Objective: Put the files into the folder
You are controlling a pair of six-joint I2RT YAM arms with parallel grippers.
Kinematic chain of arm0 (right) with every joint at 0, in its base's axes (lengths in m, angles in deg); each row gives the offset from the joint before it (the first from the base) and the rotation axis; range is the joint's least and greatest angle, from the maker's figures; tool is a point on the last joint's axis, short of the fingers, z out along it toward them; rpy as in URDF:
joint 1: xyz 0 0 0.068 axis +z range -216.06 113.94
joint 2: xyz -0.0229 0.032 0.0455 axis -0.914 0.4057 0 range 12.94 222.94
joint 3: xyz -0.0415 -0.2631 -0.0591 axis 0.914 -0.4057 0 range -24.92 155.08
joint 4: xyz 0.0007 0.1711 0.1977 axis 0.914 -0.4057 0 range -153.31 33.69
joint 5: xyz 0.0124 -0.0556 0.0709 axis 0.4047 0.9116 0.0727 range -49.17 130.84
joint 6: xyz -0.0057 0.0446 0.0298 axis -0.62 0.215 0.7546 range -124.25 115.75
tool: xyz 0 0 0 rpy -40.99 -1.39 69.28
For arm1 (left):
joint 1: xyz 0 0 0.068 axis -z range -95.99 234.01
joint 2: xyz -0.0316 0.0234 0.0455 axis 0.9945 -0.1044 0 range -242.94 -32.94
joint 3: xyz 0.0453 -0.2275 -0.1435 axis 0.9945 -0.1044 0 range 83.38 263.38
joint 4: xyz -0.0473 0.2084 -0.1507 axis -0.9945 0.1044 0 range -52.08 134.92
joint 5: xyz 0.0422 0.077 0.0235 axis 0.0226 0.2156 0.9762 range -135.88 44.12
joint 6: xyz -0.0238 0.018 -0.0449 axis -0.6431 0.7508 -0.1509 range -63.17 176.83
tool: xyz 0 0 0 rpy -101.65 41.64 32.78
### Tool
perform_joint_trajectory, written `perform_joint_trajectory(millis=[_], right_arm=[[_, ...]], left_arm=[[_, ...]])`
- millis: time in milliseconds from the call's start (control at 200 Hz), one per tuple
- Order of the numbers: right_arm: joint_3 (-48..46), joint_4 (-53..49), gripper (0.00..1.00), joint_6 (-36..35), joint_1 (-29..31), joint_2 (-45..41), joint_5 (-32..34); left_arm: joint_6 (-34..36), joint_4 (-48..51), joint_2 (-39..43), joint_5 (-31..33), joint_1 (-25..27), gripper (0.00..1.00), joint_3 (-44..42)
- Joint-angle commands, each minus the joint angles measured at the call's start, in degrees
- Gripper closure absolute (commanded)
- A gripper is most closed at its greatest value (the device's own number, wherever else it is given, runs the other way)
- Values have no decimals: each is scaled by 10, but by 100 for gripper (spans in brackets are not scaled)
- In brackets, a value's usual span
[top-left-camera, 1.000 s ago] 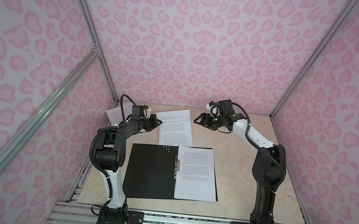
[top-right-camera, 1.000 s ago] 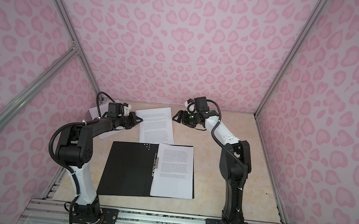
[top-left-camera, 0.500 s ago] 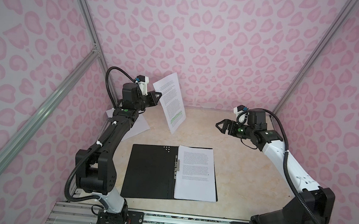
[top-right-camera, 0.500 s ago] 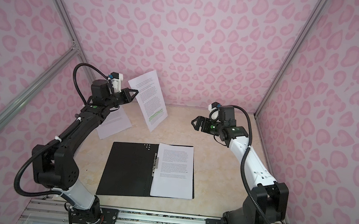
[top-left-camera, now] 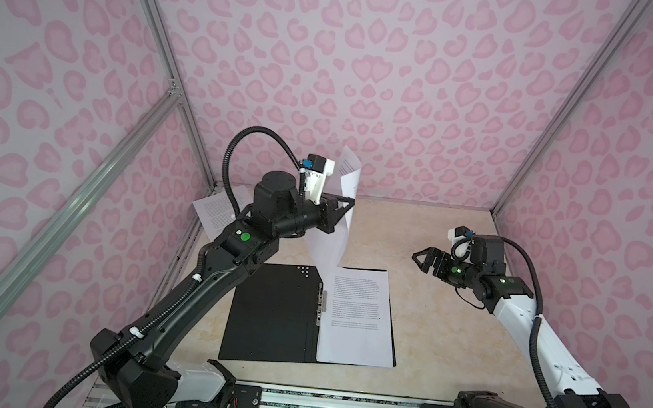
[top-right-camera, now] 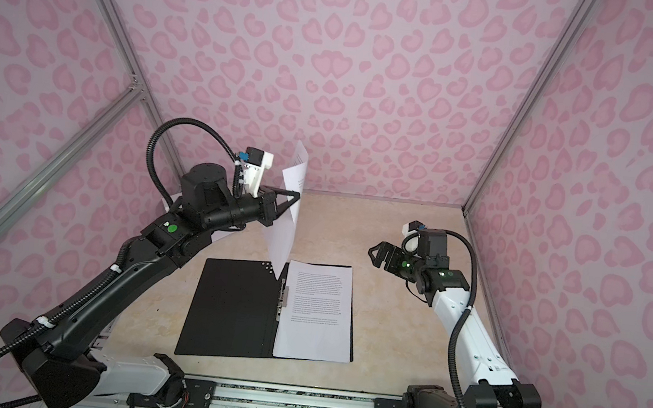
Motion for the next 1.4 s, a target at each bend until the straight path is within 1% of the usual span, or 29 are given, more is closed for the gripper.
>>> perform_joint_trajectory(millis=[0,70,185,295,345,380,430,470,515,600,660,735,770,850,915,965,1035,1070,1165,1270,1395], right_arm=[[-36,40,2,28,-10,-21,-26],[-48,38,2,27,-17,-33,-29],[-46,17,3,15,-34,-34,-45],[-49,13,3,12,-51,-40,-64],[-54,14,3,15,-53,-46,-63],[-58,17,4,18,-52,-51,-63],[-64,22,4,24,-52,-57,-62],[-68,23,5,28,-52,-59,-59],[-71,22,5,31,-52,-59,-58],[-75,24,6,36,-46,-56,-61],[-74,26,7,37,-26,-52,-58],[-68,26,7,32,18,-38,-49],[-64,26,7,31,46,-26,-42],[-66,44,7,34,94,-3,-28],[-68,65,7,38,123,22,-29],[-69,81,8,39,145,43,-27],[-64,98,8,37,173,76,-26],[-56,101,10,33,185,95,-28],[-22,83,13,15,213,147,-33],[14,66,14,1,233,198,-45],[50,54,13,-16,261,253,-38]], left_arm=[[-27,20,-7,16,62,96,1],[-47,1,-12,8,100,96,-6],[-61,0,-14,41,153,96,-12],[-107,6,8,83,157,96,-41],[-115,23,26,115,157,96,-48],[-123,36,39,136,153,96,-74],[-145,65,55,159,134,96,-93],[-167,81,68,154,107,96,-115],[-199,85,84,128,67,96,-154],[-241,61,108,58,-17,96,-243],[-236,57,108,27,-65,96,-293],[-213,68,93,27,-106,96,-337],[-196,72,83,38,-119,96,-354],[-168,91,63,95,-136,96,-377],[-156,103,55,162,-140,96,-393],[-149,103,48,192,-143,96,-401],[-136,106,33,212,-144,96,-404],[-134,109,25,226,-144,96,-405],[-128,124,7,267,-144,96,-404],[-128,122,-4,274,-144,96,-406],[-128,115,-15,276,-145,96,-406]])
